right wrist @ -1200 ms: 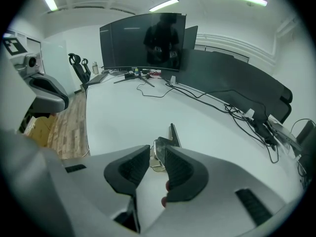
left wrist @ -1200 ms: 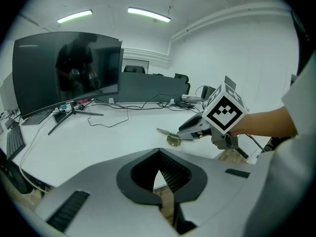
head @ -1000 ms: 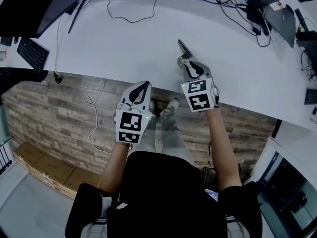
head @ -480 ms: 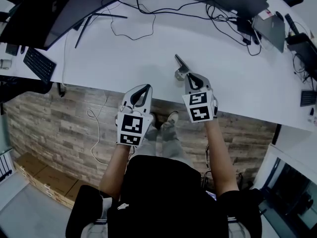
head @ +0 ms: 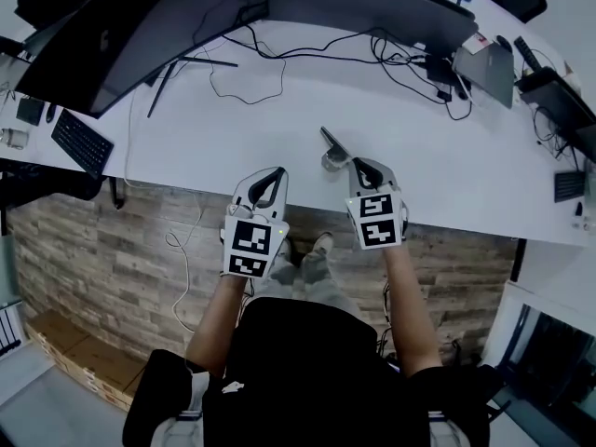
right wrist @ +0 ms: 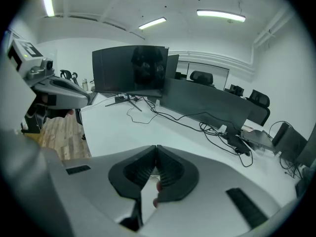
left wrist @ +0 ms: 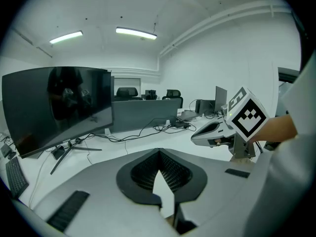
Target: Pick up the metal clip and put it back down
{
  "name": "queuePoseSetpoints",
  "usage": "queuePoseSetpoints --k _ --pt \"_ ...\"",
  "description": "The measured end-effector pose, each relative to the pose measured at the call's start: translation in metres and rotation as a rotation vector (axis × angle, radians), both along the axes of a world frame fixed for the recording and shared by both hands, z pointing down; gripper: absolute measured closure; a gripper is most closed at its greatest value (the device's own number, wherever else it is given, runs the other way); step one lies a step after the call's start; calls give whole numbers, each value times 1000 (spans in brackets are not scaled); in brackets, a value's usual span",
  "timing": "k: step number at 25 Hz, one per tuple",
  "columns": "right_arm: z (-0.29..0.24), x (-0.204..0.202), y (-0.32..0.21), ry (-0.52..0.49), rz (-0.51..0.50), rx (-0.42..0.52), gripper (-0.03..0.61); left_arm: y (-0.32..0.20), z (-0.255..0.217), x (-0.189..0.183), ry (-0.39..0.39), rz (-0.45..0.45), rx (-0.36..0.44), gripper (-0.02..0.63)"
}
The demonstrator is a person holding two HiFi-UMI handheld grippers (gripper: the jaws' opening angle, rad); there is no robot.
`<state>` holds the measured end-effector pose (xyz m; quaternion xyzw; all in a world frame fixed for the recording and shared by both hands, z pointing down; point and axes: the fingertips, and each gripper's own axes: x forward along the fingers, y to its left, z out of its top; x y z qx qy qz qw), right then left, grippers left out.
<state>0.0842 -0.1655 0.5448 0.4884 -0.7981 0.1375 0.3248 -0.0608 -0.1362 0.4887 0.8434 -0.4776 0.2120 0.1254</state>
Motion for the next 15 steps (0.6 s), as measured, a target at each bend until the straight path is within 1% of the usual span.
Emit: queuePoseSetpoints --k 8,15 --pt "-45 26 3 -28 75 87 554 -2 -32 10 3 17 60 604" --pt "-83 33 6 -51 95 157 554 -7 -65 7 3 8 127 604"
